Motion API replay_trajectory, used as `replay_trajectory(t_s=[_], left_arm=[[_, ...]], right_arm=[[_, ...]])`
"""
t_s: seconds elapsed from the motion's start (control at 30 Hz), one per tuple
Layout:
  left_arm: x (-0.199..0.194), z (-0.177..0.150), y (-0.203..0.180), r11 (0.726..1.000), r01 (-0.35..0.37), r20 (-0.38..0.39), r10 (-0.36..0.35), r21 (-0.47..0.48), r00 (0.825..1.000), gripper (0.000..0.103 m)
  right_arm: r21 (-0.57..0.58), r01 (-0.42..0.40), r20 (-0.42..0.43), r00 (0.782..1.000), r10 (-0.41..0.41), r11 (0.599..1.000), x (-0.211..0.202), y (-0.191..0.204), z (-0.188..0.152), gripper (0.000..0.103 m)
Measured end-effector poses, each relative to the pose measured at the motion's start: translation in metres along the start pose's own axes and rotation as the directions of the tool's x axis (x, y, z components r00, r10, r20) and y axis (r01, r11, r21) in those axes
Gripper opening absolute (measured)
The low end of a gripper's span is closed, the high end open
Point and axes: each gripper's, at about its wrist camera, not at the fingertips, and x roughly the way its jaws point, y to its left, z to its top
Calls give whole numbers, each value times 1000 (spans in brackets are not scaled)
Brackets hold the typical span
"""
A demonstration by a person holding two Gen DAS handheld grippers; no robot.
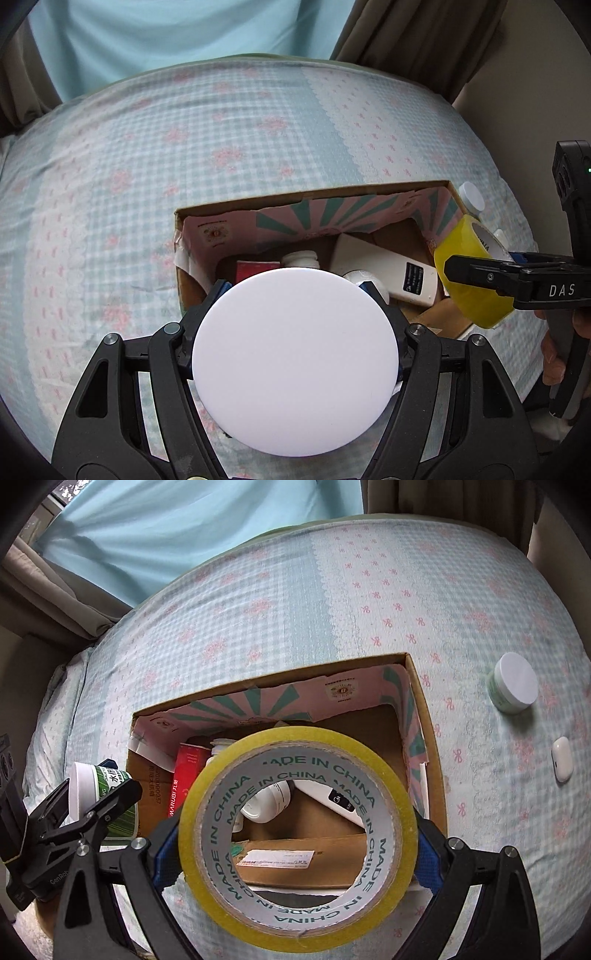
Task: Organize rigid objects
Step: 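Carry the lid and tape over the cardboard box with both tools, then release the lid and tape into the box and withdraw both tools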
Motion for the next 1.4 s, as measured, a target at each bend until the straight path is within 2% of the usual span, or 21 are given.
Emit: replay_trajectory(t_s=[0.3, 0.53, 0.6, 0.67, 0.7, 0.73, 0.87, 1.17, 1.4], left_arm=[[39, -2, -14, 997, -5, -50, 9, 78, 999, 67], [46, 6, -31, 988, -15, -55, 24, 151, 998, 67], [48, 9, -34, 986, -44, -71, 56, 159, 996, 67], [46, 11, -39, 982, -65, -59, 77, 175, 995, 74], [42, 12, -41, 982, -59, -47, 68, 181, 997, 95], [38, 12, -44, 981, -52, -31, 59, 188, 998, 103], [26, 13, -53, 972, -66, -6, 69, 224, 998, 103], [2, 8, -49, 983, -65, 14, 63, 172, 998, 103], [-16, 4, -51, 988, -63, 18, 62, 139, 998, 103]], right_arm=[[29, 34, -27, 999, -33, 999, 43, -6, 15, 96], [29, 59, -65, 996, -57, 998, 59, -12, 30, 97], [41, 59, -79, 995, -55, 997, 62, -15, 33, 97], [36, 55, -86, 995, -52, 998, 62, -15, 35, 97], [32, 53, -82, 995, -50, 998, 61, -16, 35, 98], [37, 44, -72, 997, -41, 998, 59, -17, 36, 102], [54, 22, 3, 1000, -22, 998, 42, -21, 38, 103], [-31, 60, 26, 998, -60, 998, 20, -15, 24, 103], [-64, 49, 38, 998, -47, 997, 5, -10, 14, 103]])
